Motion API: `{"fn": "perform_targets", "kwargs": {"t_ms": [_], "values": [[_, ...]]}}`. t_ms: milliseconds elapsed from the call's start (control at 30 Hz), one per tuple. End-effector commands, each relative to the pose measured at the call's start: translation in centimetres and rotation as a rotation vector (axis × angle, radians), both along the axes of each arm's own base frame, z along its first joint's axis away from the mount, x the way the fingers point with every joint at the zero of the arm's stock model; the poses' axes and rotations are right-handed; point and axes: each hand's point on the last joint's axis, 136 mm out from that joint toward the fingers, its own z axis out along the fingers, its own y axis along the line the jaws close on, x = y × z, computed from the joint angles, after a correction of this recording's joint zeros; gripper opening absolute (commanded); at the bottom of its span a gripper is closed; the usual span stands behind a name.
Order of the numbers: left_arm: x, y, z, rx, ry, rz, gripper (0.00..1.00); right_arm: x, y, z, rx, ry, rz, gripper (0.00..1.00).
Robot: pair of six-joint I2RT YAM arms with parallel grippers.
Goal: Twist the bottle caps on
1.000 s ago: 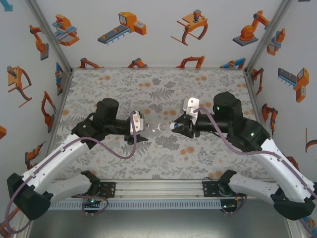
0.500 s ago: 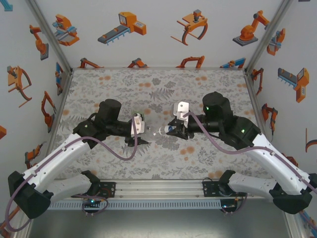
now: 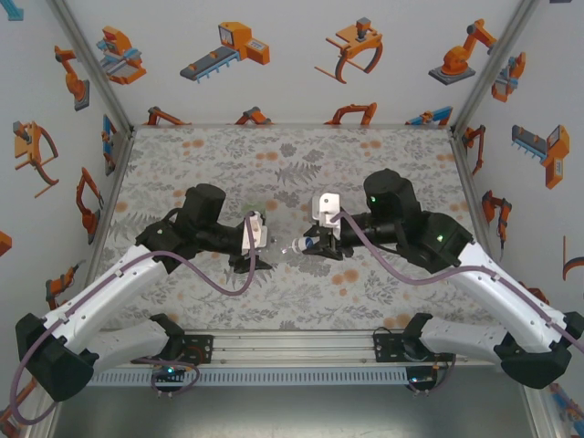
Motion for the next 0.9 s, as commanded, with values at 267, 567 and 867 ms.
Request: {"fn": "perform_targets", "kwargs": {"t_ms": [267, 567, 867], "values": [[-1.0, -0.6, 2.1, -0.069, -0.025, -0.076, 0.0, -0.7, -0.1, -0.1, -0.013, -0.047, 0.03, 0.0], [-1.3, -0.6, 2.3, -0.075, -0.02, -0.087, 0.0, -1.0, 0.5, -0.4, 0.01, -0.069, 0.051, 0.0], [-1.4, -0.5, 2.4, -0.077, -0.018, -0.091, 0.0, -1.1, 0.8, -1.2, -0.013, -0.067, 0.074, 0.0]]}}
